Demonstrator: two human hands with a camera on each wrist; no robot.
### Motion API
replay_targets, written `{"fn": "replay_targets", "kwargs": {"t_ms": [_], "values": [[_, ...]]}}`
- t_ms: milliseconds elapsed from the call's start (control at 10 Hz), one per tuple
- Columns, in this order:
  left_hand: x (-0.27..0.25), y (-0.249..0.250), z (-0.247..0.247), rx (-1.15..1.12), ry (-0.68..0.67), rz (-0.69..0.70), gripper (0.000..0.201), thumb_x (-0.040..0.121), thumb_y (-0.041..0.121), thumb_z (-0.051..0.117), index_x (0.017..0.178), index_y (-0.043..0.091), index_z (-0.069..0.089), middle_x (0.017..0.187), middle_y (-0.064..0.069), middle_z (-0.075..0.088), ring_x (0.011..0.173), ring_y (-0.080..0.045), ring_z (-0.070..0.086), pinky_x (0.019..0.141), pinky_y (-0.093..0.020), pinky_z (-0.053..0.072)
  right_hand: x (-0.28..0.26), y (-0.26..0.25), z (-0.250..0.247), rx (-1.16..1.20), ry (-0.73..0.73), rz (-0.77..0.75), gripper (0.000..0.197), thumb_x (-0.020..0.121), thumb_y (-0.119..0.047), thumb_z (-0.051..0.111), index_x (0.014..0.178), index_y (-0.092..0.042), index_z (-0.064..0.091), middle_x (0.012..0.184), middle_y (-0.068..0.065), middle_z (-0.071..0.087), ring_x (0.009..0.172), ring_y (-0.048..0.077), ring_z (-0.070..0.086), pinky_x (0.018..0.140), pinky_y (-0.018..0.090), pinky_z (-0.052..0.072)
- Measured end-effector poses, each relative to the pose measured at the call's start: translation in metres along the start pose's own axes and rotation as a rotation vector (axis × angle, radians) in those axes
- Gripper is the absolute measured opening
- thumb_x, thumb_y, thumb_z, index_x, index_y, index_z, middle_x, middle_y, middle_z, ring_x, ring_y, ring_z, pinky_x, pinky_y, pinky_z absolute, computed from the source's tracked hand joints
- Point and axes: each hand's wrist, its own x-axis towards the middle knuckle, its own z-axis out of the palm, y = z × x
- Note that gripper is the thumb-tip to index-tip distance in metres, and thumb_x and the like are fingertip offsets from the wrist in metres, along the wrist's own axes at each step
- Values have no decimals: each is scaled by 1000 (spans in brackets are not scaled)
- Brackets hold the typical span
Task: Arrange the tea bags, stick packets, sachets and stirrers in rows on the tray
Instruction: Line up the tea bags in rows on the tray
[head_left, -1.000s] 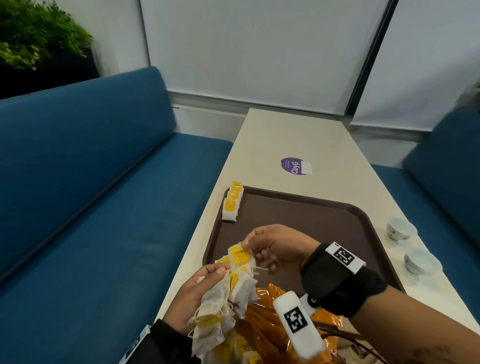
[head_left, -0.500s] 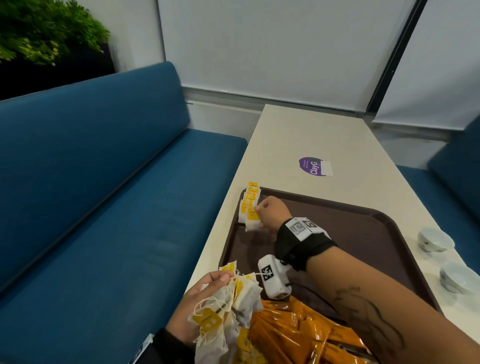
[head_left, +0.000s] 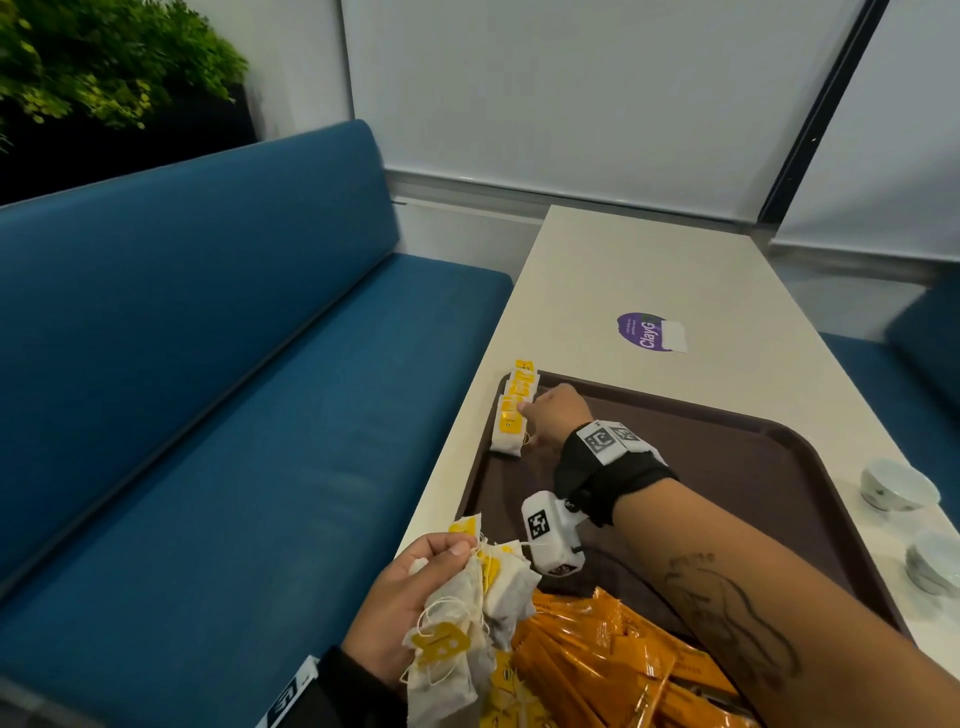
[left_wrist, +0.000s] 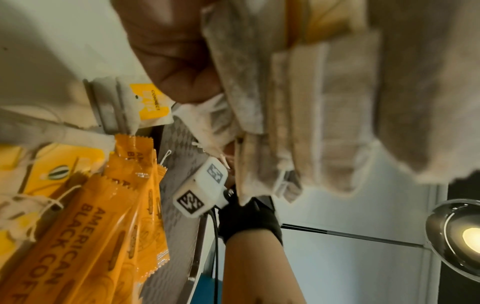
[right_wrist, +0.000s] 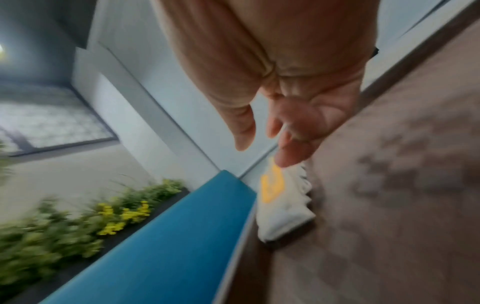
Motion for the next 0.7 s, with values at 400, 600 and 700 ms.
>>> {"fn": "replay_targets", "kwargs": {"t_ms": [400,600,700], "values": [[-27,-3,22,193,-224,80,51,57,40,78,95,10,63,70,8,71,62,-1,66,57,-14,53,-216,-9,-62,-232,-570,-726,35,65,-16,85,98,-20,72,96,-6,56,89,13,54,81,32,51],[-35,-13,42,286,-88,18,15,85,35,63,90,24,54,78,5,62,68,3,61,55,-2,41,-224,6,-56,-249,-424,-827,15,75,-13,77,89,-10,74,97,0,59,80,4,53,70,19,47],[-36,-15,41,204,-161,41,3,75,13,65,77,14,63,59,8,69,59,-1,65,52,-8,47,-224,5,-60,-120,-442,-763,9,76,-10,76,84,-8,73,90,2,62,76,6,56,71,22,49]]}}
